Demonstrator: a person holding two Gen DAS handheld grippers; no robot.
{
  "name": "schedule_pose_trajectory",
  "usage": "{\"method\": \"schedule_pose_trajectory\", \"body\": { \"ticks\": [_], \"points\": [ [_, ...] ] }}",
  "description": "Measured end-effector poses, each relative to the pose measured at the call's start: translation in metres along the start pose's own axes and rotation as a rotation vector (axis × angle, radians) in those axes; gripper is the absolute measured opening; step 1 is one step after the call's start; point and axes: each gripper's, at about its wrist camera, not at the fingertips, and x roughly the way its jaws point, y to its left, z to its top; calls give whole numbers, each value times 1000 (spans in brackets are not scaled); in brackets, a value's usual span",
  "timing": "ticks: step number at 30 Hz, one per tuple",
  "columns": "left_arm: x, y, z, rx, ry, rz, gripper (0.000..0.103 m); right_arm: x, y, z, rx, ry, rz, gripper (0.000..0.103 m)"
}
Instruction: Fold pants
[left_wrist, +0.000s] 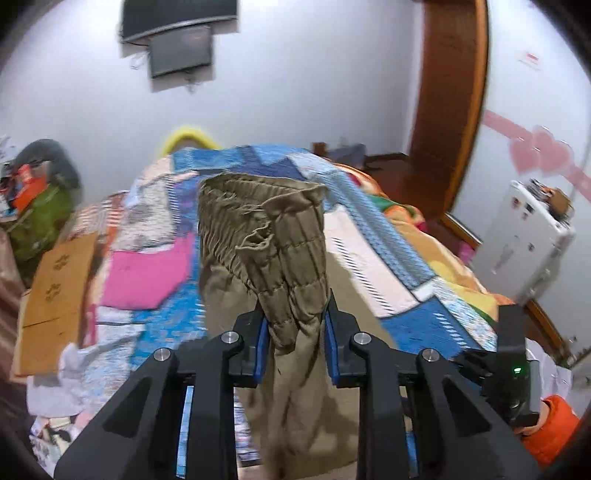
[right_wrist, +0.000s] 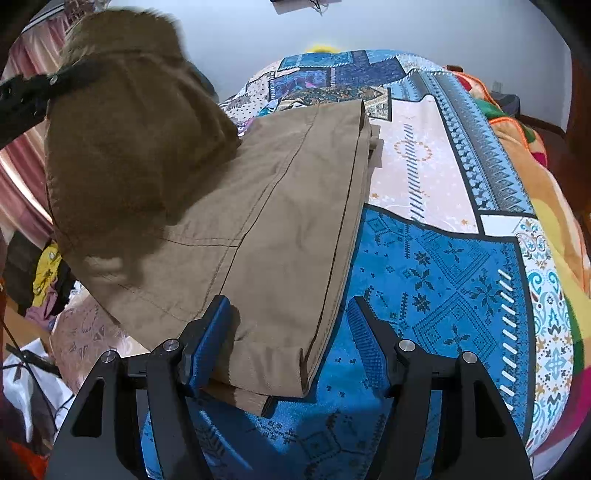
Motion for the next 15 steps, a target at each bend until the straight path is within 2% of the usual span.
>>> {"method": "schedule_pose_trajectory", "body": {
  "ticks": [7,15],
  "points": [
    [29,-36,-12,45,91,-111,24,-18,-8,1,4,-43,-34,61],
    [62,-69,-42,139,244,-145,26,-49,-25,3,49,-109,-97,62]
  ]
}}
